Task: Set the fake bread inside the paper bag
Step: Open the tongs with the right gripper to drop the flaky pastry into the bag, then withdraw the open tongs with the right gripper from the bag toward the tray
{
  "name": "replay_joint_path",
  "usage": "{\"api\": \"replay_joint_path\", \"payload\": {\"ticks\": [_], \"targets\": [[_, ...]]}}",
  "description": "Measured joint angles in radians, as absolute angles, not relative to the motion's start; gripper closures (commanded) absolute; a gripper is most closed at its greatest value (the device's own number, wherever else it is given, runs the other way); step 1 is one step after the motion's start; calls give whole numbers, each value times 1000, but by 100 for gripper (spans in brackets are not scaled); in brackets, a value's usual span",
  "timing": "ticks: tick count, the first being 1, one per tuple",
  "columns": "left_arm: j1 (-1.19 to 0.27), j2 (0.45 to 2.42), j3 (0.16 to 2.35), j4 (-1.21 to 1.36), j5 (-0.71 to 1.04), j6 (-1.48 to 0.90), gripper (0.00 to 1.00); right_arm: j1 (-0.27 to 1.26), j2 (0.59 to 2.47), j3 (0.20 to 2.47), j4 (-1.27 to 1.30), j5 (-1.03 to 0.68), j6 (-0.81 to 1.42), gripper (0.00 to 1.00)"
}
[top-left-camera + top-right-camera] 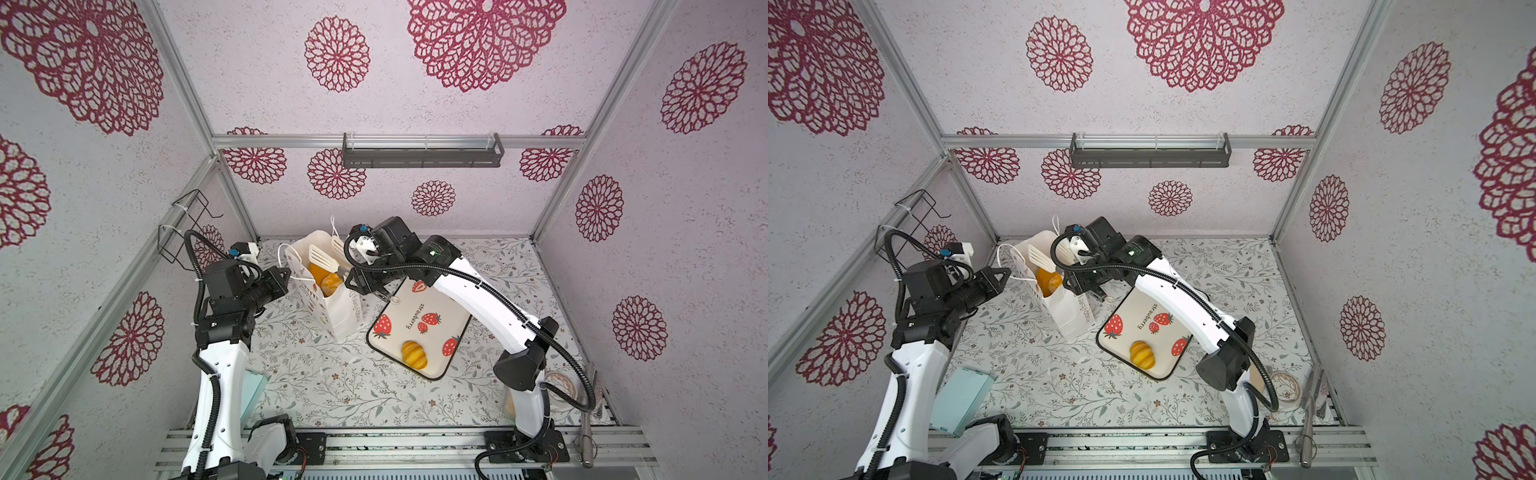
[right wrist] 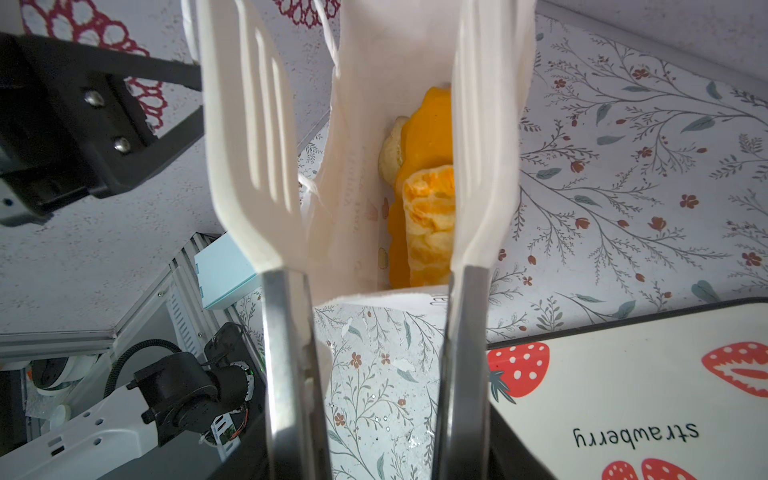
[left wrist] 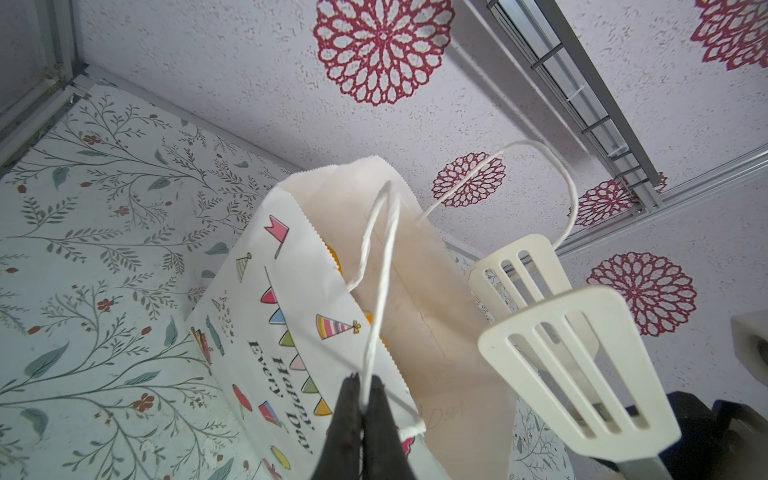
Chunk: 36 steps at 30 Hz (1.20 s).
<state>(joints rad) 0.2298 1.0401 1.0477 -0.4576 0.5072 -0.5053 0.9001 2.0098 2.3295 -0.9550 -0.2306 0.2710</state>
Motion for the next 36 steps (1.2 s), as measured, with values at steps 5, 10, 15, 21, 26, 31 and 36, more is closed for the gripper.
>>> {"api": "replay_joint_path", "payload": {"ticks": [5, 10, 15, 21, 26, 31, 36], "targets": [[230, 1040, 1048, -458, 507, -505, 100, 900, 2009, 2329, -956, -210, 270, 44], [230, 1039, 1048, -458, 507, -505, 100, 900, 2002, 2329, -965, -186, 263, 45], [230, 1038, 1048, -458, 507, -505, 100, 899, 1950, 2293, -969, -165, 262, 45], [230, 1033, 1048, -458, 506, -505, 100, 899, 1855, 2213, -963, -139, 263, 45], [230, 1032, 1048, -458, 506, -505, 100, 899, 1794, 2161, -962, -109, 263, 45], [230, 1032, 1048, -458, 506, -505, 100, 899, 1743, 2095, -960, -76, 263, 45], [230, 1032, 1048, -458, 506, -505, 100, 895, 1697, 2017, -956, -54, 264, 45]]}}
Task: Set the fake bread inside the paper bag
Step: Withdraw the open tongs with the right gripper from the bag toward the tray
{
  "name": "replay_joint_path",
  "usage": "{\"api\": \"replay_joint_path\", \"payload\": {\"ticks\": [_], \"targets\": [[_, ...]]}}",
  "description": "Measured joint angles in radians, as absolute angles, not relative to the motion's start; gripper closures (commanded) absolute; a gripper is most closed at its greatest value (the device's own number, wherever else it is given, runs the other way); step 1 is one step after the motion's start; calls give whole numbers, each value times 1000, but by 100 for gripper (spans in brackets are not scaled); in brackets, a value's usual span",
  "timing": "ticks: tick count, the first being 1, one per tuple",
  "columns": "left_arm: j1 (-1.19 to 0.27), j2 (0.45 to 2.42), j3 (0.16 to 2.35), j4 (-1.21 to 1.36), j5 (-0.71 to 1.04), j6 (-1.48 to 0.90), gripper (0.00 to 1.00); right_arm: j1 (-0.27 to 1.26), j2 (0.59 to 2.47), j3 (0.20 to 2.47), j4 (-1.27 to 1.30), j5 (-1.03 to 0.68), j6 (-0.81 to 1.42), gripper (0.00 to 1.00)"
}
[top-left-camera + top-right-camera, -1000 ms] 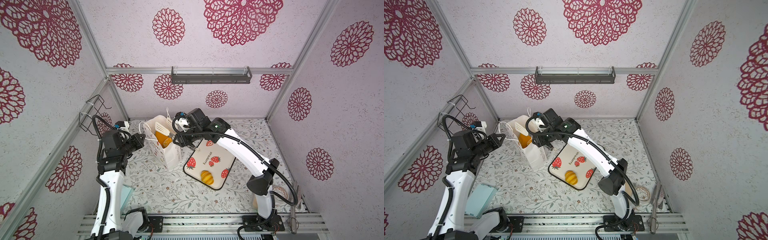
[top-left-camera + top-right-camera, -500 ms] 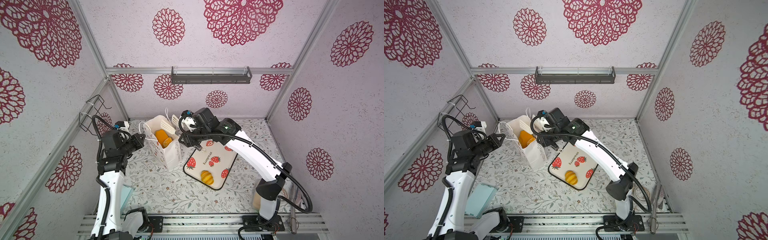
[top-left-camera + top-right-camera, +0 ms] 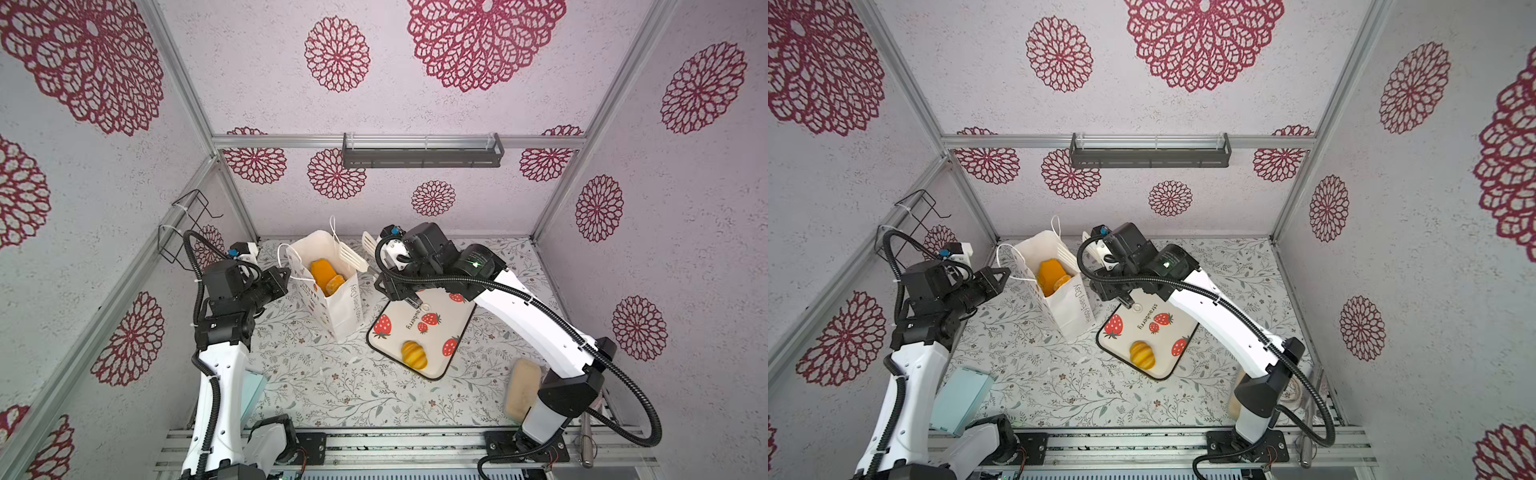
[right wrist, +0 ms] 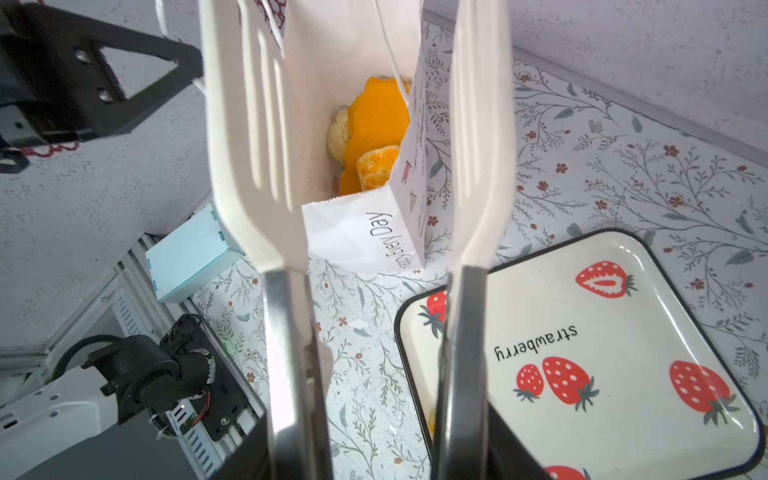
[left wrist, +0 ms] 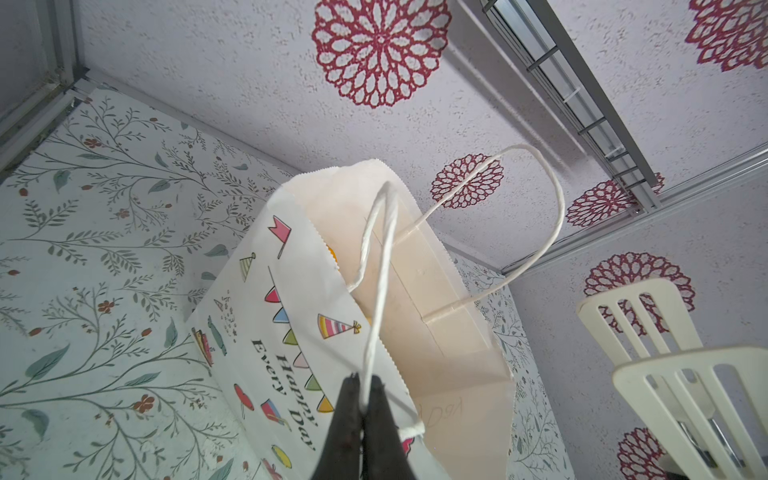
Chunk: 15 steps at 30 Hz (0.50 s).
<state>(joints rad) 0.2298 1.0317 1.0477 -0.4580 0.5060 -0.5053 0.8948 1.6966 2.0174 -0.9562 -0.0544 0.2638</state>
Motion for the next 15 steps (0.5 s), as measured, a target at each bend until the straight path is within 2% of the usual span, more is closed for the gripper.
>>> {"api": "replay_joint_path", "payload": {"ticks": [15], "targets": [[230, 1032, 1048, -458, 506, -506, 100, 841, 1538, 1723, -923, -45, 302, 45]]}}
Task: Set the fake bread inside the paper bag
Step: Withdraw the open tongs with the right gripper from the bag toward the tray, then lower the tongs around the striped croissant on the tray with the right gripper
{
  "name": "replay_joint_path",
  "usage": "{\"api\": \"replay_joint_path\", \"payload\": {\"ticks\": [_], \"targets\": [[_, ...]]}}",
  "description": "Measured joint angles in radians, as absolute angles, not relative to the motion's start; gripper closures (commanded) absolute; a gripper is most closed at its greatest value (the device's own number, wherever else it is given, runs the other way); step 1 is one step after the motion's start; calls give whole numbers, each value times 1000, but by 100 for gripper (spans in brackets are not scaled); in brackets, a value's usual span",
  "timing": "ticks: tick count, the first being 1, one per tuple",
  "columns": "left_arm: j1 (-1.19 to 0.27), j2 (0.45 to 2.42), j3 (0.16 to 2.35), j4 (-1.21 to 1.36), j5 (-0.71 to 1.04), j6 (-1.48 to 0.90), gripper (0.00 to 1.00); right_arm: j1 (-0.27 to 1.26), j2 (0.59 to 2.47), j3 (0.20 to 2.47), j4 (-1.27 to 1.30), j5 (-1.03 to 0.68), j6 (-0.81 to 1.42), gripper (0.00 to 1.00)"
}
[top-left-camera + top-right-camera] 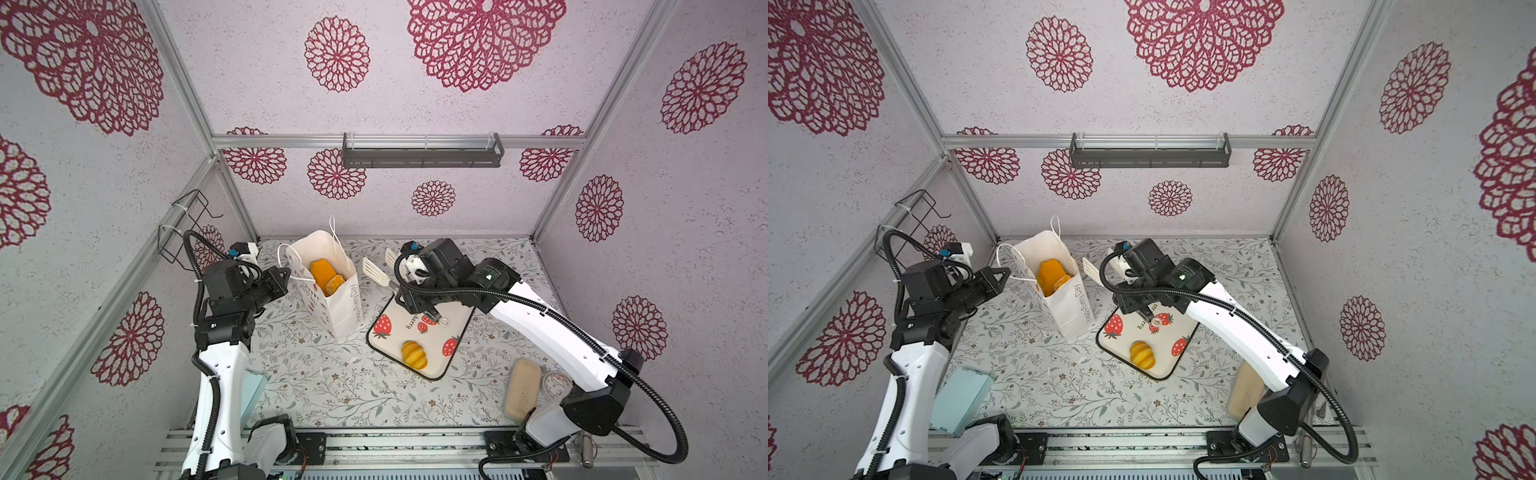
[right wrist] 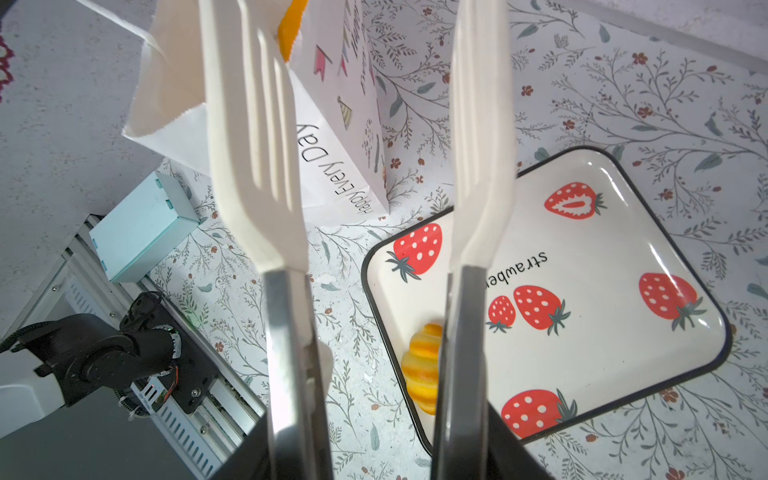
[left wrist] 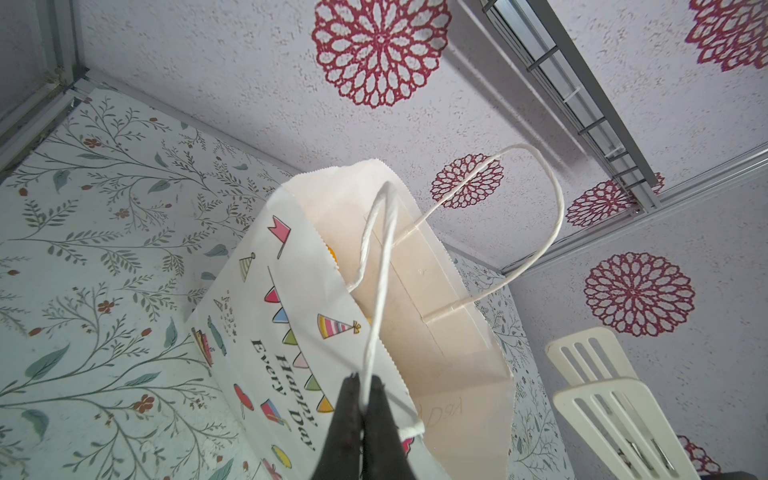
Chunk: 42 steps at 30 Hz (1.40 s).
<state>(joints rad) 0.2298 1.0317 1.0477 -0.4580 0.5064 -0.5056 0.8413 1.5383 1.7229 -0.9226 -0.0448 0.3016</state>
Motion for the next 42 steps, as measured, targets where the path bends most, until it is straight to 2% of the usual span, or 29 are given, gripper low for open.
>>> {"api": "replay_joint_path", "payload": {"ticks": [30, 42], "targets": [[230, 1034, 1048, -458, 507, -506, 100, 756, 1436, 1398, -889, -91, 343, 46], [230, 1035, 1048, -458, 507, -506, 100, 751, 1406, 1276, -924, -117, 361, 42]]}}
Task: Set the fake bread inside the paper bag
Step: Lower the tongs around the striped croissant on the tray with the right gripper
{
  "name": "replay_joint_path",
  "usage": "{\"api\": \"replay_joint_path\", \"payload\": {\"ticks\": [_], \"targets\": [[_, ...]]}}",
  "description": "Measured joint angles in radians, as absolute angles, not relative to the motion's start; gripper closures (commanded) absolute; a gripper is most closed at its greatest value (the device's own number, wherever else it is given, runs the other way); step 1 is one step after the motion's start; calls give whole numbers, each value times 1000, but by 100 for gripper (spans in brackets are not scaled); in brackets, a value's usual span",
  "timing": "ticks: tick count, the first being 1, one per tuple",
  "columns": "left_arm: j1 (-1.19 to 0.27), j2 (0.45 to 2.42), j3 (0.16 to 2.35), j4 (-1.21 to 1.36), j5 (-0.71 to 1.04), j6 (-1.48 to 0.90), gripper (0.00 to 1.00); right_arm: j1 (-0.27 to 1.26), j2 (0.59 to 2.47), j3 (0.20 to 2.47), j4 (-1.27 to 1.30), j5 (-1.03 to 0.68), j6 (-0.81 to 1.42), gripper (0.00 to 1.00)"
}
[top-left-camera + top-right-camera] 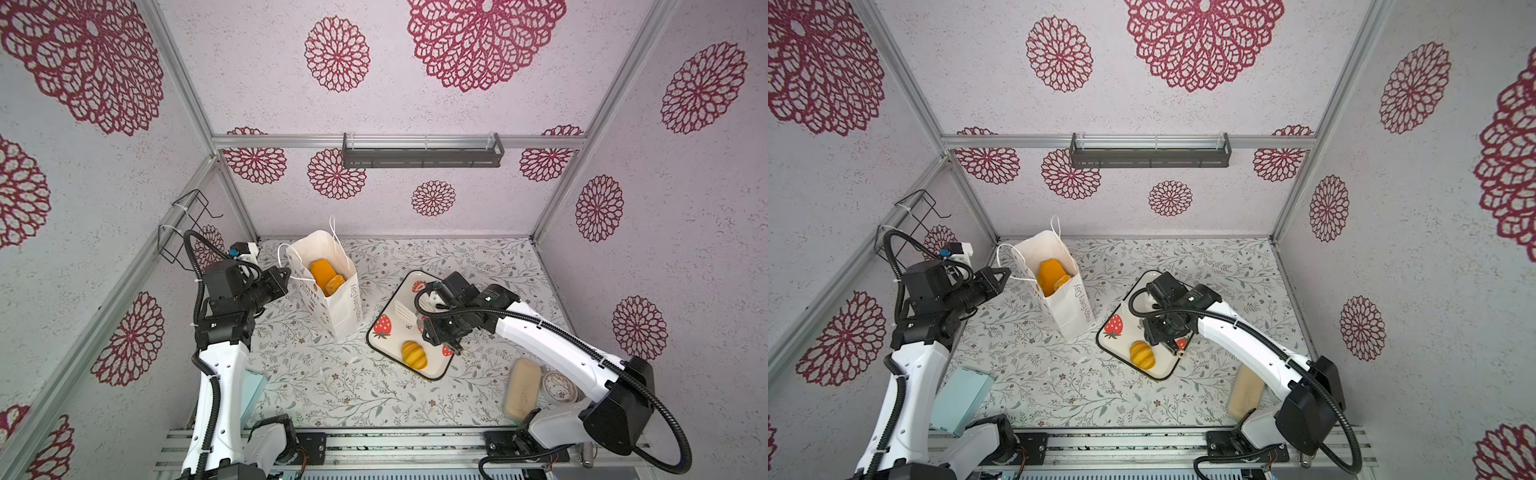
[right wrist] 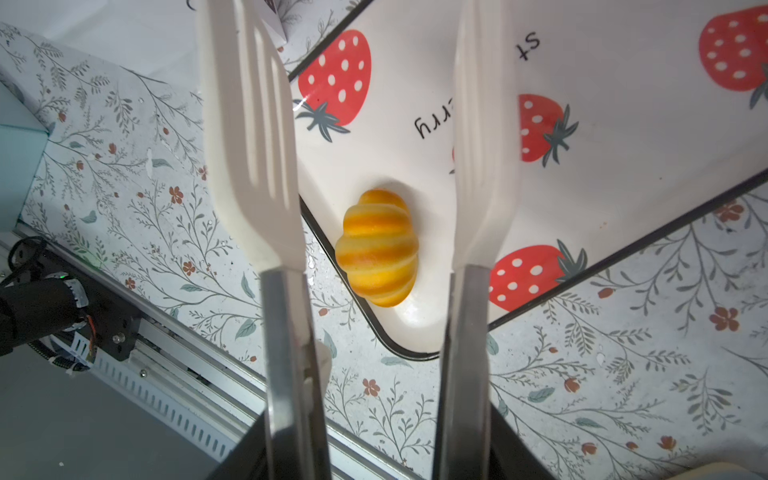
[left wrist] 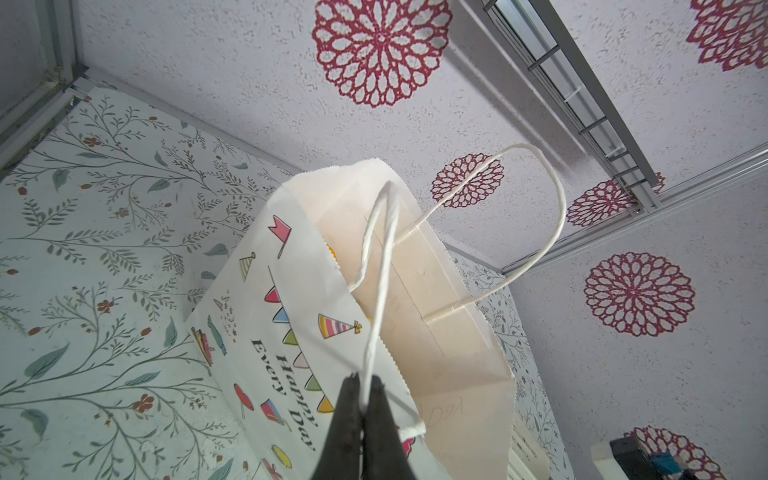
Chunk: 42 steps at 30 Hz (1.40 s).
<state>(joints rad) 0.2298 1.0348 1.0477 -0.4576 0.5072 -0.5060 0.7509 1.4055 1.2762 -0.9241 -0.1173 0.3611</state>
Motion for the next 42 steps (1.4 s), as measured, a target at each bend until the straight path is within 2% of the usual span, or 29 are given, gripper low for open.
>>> {"api": "replay_joint_path", "payload": {"ticks": [17, 42], "targets": [[230, 1035, 1047, -458, 507, -506, 100, 757, 1369, 1136, -946, -172, 376, 35], [230, 1035, 1047, -458, 507, -506, 100, 826, 1369, 1016, -889, -223, 416, 34]]}}
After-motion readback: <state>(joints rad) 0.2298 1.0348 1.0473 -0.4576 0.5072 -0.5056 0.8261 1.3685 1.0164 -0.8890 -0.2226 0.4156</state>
